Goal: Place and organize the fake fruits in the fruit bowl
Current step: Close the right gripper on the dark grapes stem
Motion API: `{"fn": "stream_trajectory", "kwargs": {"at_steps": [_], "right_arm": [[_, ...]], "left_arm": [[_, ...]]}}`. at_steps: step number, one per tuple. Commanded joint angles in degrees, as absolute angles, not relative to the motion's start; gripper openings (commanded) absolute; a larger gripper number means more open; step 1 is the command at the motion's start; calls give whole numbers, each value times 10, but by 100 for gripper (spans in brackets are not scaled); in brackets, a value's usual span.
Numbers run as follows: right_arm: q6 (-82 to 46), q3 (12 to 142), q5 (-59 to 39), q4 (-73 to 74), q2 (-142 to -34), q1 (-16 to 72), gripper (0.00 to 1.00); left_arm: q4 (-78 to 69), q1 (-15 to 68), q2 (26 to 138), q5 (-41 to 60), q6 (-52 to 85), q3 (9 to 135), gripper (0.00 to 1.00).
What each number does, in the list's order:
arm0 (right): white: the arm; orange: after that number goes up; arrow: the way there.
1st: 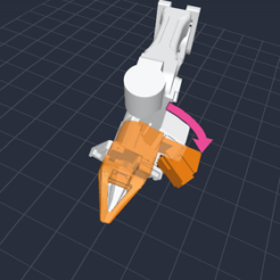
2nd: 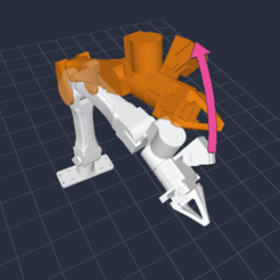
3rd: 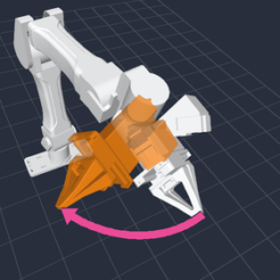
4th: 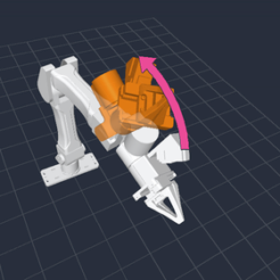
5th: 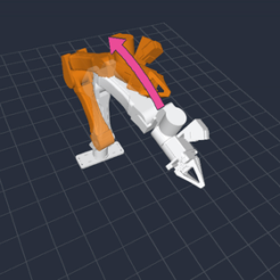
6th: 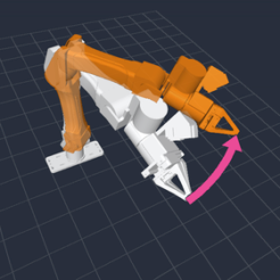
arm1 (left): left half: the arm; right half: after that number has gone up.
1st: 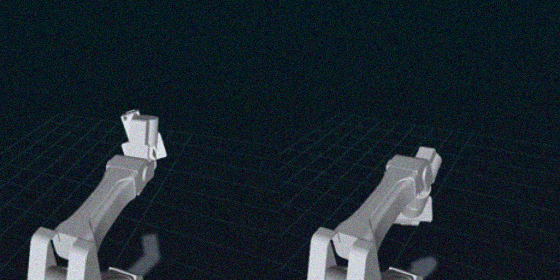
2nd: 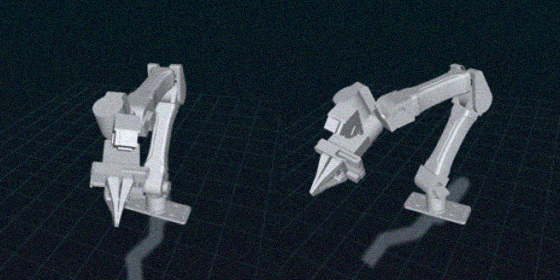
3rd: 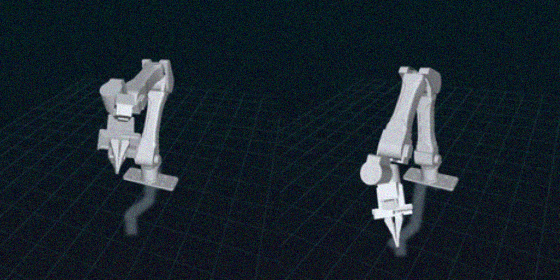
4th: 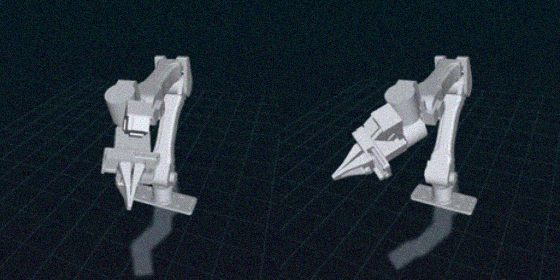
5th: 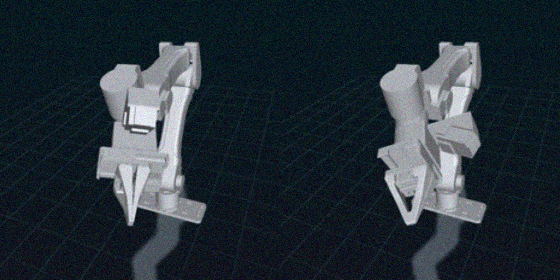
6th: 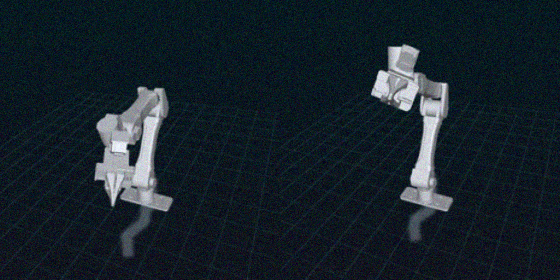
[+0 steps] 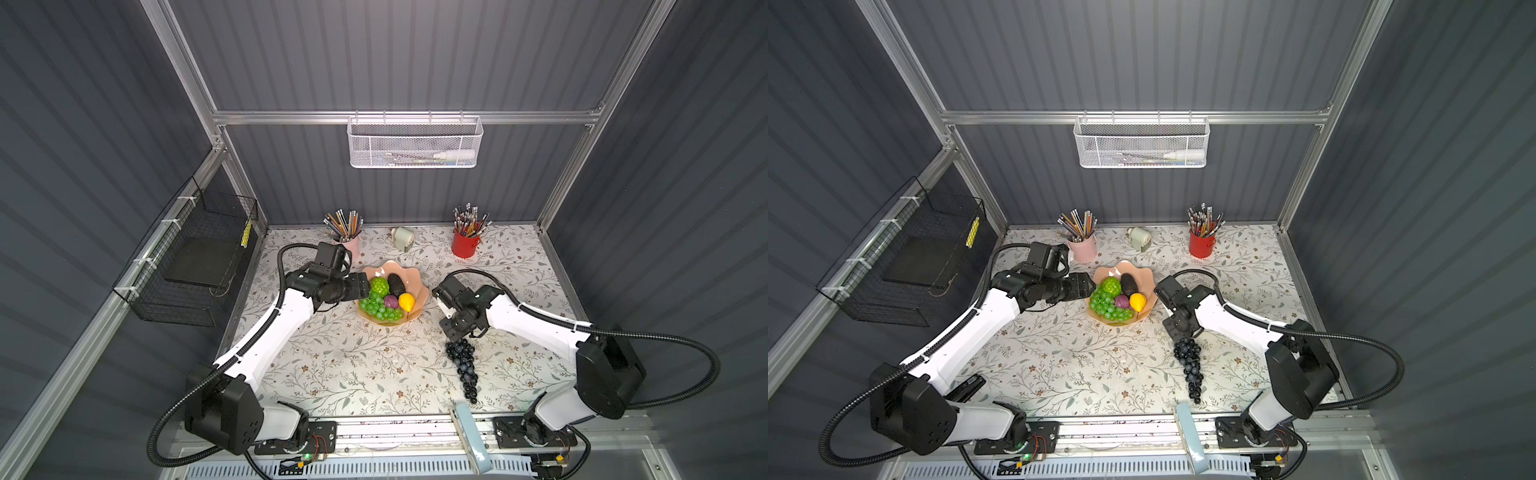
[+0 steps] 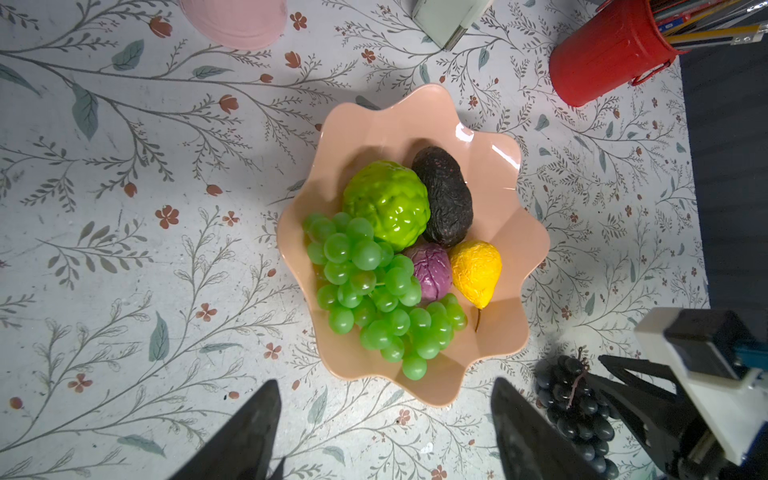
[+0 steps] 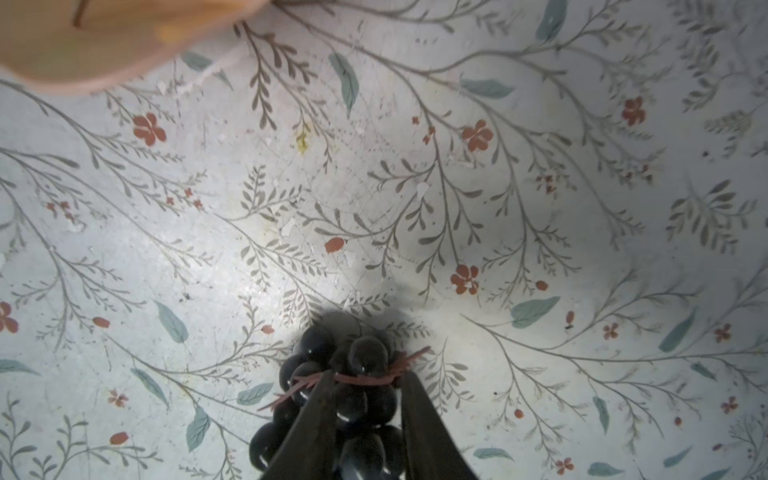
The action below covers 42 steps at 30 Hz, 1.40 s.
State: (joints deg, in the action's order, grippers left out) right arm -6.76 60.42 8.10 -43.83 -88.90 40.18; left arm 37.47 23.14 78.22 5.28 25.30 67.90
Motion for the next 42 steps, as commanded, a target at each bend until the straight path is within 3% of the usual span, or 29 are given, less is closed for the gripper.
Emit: {"fn": "stream_trajectory", "kwargs": {"at_steps": [1,22,35,42], "right_arm": [[-59,615,73,-475,-890,405,33],[-32,629,124,-427,-946,404,42],[-29,614,155,-392,-936,404,11],[-29,606,177,-383,-909,399,0]], "left_arm": [[383,227,774,48,257,682,80],[381,227,781,45,252,682,81],[381,227,786,47,252,689,82],[382,227,786,47,255,687,82]]}}
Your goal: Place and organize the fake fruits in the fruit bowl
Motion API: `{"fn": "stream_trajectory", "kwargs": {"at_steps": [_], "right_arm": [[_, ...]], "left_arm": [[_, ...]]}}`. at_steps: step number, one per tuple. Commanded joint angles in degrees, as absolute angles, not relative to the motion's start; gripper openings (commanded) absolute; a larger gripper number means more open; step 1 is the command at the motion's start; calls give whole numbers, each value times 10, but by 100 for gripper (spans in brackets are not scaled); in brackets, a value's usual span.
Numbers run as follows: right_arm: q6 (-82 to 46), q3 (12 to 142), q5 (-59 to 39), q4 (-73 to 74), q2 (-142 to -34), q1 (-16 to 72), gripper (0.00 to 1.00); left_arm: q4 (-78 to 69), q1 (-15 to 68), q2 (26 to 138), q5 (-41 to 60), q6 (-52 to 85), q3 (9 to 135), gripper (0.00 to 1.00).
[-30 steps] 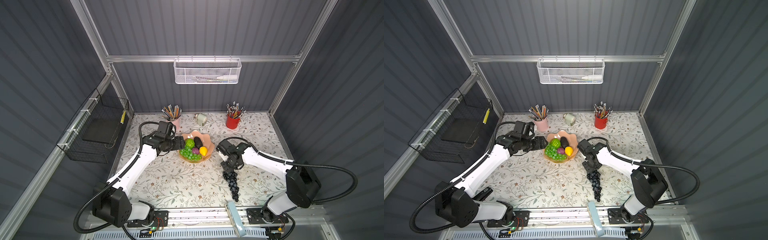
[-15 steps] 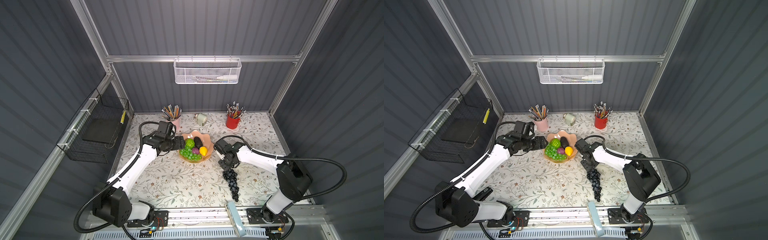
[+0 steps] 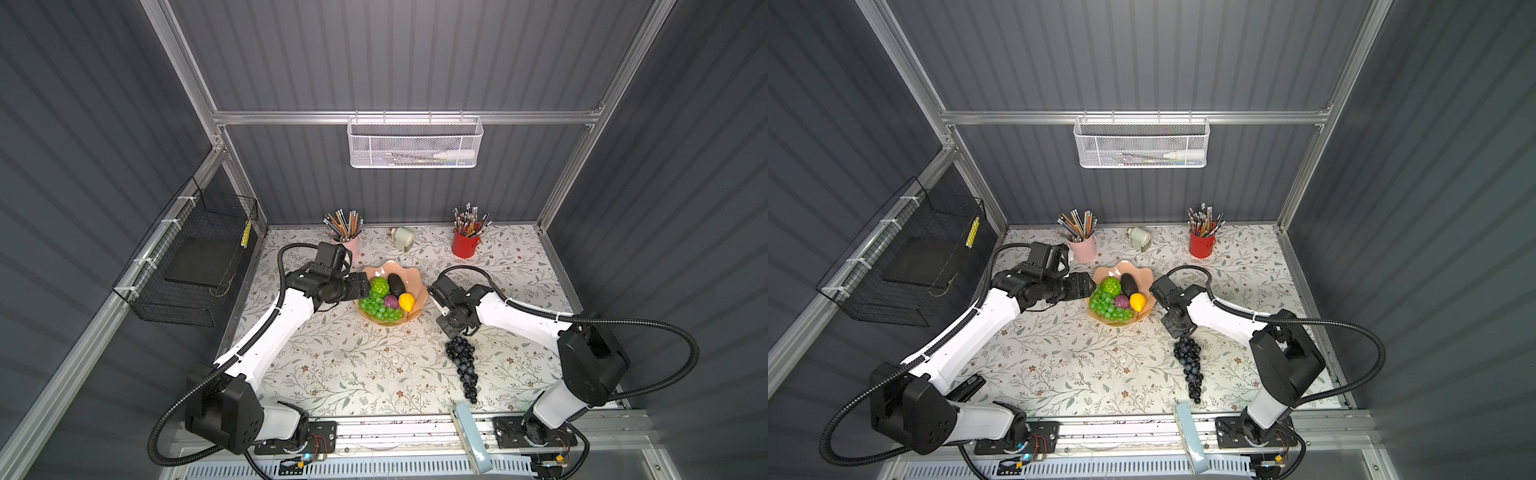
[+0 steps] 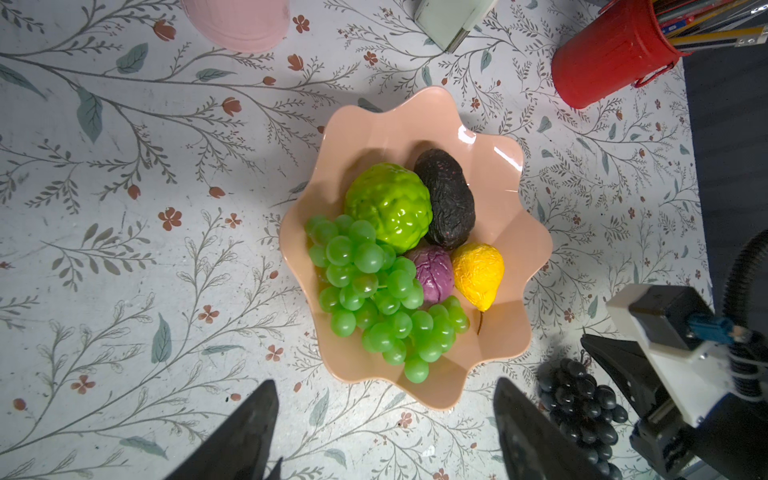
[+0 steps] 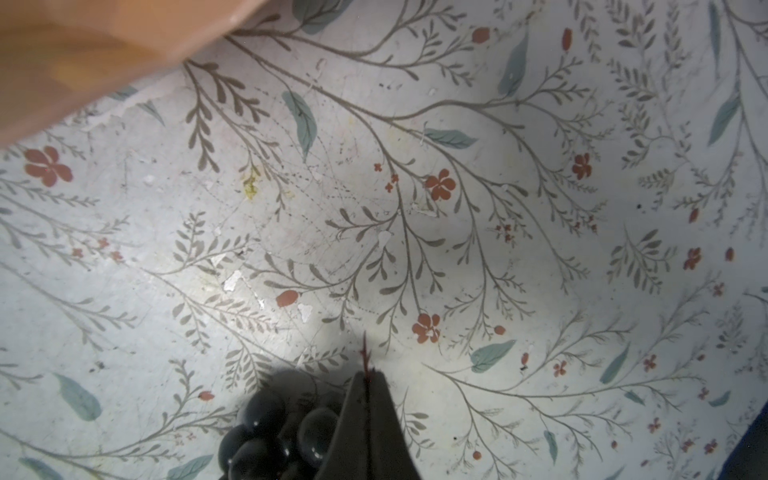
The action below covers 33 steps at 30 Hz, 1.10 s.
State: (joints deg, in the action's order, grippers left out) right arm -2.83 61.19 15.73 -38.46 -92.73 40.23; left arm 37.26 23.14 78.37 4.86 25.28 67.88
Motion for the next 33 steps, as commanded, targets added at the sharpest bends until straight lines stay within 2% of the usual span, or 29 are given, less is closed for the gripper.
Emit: {"fn": "stream_trajectory", "kwargs": {"at_steps": [1,10,18,33], "right_arm": [[-33,606,176,-383,-902,397,0],[-56,622,153,-402,-834,394,0],[-62,694,137,-458,-760,395,0],[-9,934,108,-521,-799,411,0]], "left_arm": [[383,227,784,46,256,687,82],[395,227,780,37,254,702,82],[404,227,776,33,255,710,82],[419,227,773,20,254,708,82]]}}
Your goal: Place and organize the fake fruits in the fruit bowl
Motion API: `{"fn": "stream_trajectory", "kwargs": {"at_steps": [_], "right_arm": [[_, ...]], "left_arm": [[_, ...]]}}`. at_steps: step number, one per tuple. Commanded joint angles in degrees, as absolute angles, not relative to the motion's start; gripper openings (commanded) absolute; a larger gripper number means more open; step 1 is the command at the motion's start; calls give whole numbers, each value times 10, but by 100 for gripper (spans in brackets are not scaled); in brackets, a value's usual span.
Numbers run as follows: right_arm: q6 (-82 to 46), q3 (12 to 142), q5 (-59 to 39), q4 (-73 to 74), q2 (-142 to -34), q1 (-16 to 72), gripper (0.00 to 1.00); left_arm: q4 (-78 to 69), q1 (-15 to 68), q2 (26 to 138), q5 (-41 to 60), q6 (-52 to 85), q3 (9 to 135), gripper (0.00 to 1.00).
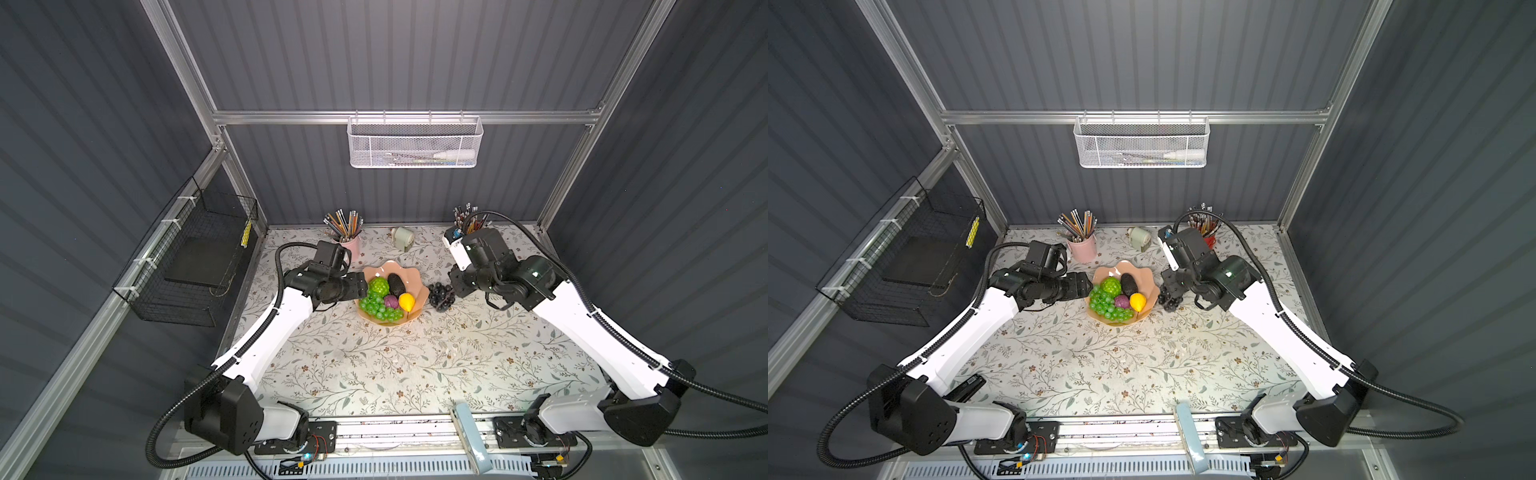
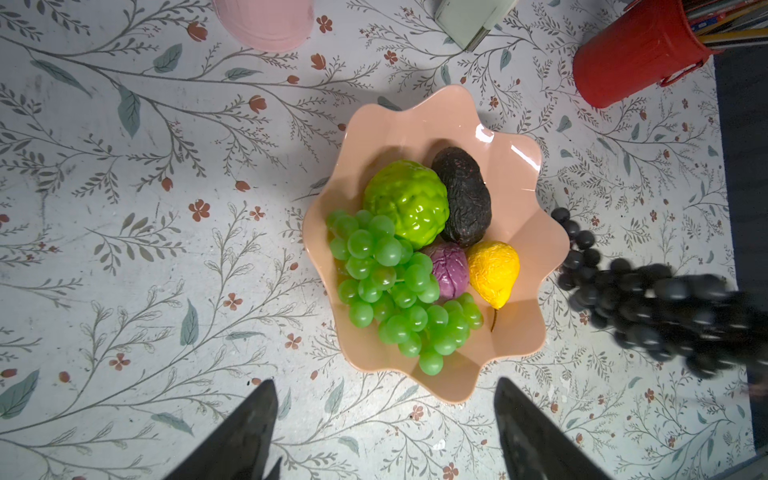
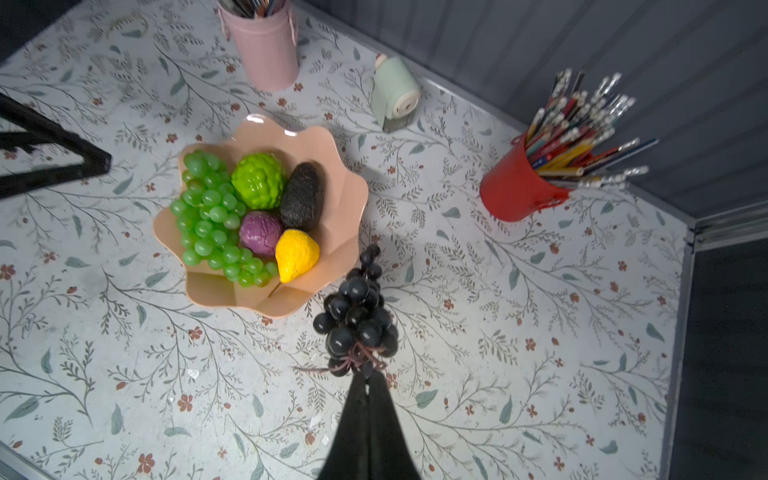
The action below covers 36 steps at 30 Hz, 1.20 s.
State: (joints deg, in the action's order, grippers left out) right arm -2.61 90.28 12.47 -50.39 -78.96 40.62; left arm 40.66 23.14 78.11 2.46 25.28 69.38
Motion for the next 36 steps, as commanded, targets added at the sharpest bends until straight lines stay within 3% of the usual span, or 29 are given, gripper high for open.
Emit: {"fn": "stream_trajectory", "kwargs": {"at_steps": [1,6,15,16,18,20,28,31,36], "right_arm": [[-6,946,106,-522,-803,413,0],[-2,971,108,-533,-821,425,0],[-96,816,34,-510,-800,401,0],[-111,794,21,-508,-794,401,10],[-138,750,-13,-499,-780,402,18],[-171,701,-37,-488,-761,402,31],[-334,502,-167,-395,-718,417,34],[-348,467,-175,-375,-725,432,40],[-334,456,-170,-338,-754,431,38]], "left_arm": [[420,227,773,20,254,707,82],[421,227,767,17,254,701,82],[418,227,765,14,256,685,82],[416,227,765,15,256,682,82],[413,227,765,16,256,677,82],[406,227,768,19,257,669,82],[373,227,784,38,268,641,82],[370,227,790,40,265,641,82],[362,227,802,48,259,639,82]]}}
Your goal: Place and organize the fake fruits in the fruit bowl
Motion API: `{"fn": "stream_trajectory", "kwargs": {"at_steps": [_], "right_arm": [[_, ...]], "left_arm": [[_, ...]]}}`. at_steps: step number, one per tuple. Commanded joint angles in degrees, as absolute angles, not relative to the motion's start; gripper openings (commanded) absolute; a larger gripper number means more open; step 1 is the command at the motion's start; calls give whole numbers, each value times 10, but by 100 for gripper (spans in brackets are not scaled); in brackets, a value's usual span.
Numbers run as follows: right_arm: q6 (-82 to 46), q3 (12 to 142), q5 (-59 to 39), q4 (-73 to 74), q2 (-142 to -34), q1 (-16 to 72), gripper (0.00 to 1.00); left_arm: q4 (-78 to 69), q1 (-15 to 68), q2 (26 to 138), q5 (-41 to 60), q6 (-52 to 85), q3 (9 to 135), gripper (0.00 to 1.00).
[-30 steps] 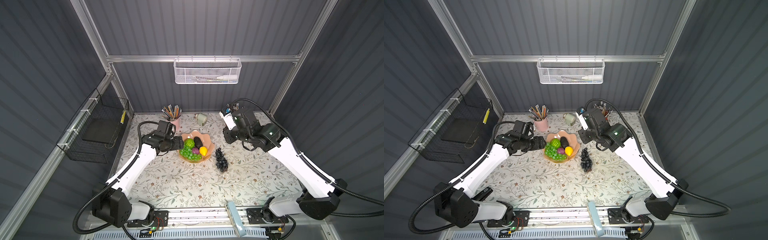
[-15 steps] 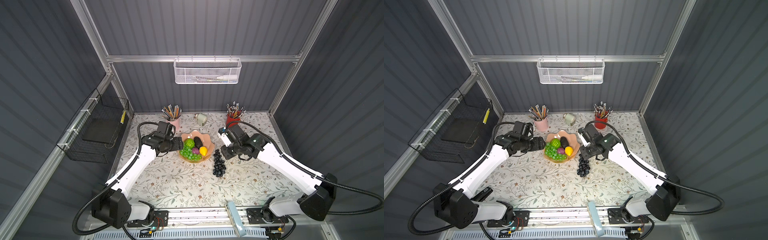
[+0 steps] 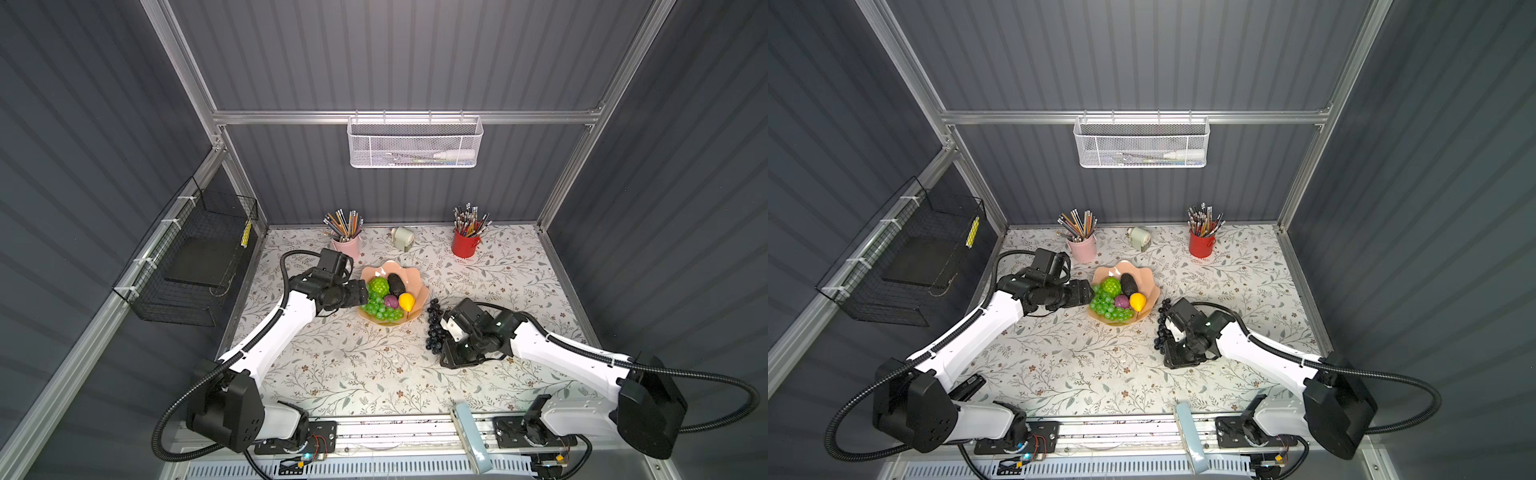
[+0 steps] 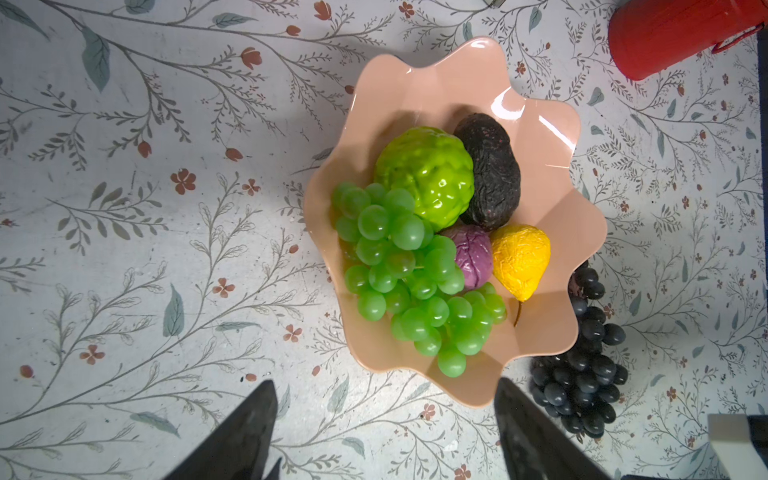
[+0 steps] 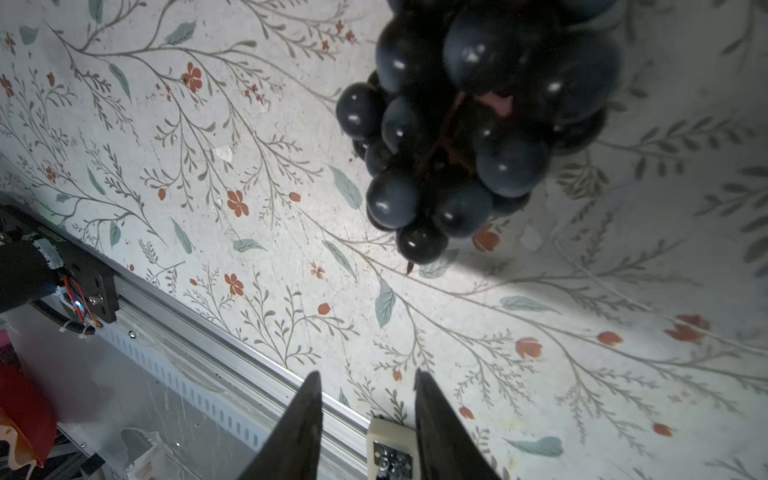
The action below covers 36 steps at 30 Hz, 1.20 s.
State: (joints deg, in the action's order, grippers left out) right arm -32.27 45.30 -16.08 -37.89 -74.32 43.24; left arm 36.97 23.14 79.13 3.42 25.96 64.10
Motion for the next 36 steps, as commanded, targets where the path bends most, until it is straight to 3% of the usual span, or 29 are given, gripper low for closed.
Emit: {"fn": "stream_trajectory", "kwargs": {"at_steps": [1,4,15,23,28,36], "right_arm": [[-333,458,-168,-335,-762,427,41],[-325,467,-158,-326,-791,415,50],[-296,481,-141,-306,-862,404,45],[-300,476,-145,-269,-885,403,32],[-298,470,-135,-278,-870,403,8],[-280,482,-103,-341,-807,403,0]], "left_arm": [[363,227,802,51,258,639,82],[356,227,800,51,261,633,82],[357,227,801,48,261,636,83],[356,227,807,49,262,638,83],[359,227,802,45,263,637,83],[355,227,806,50,268,640,83]]}}
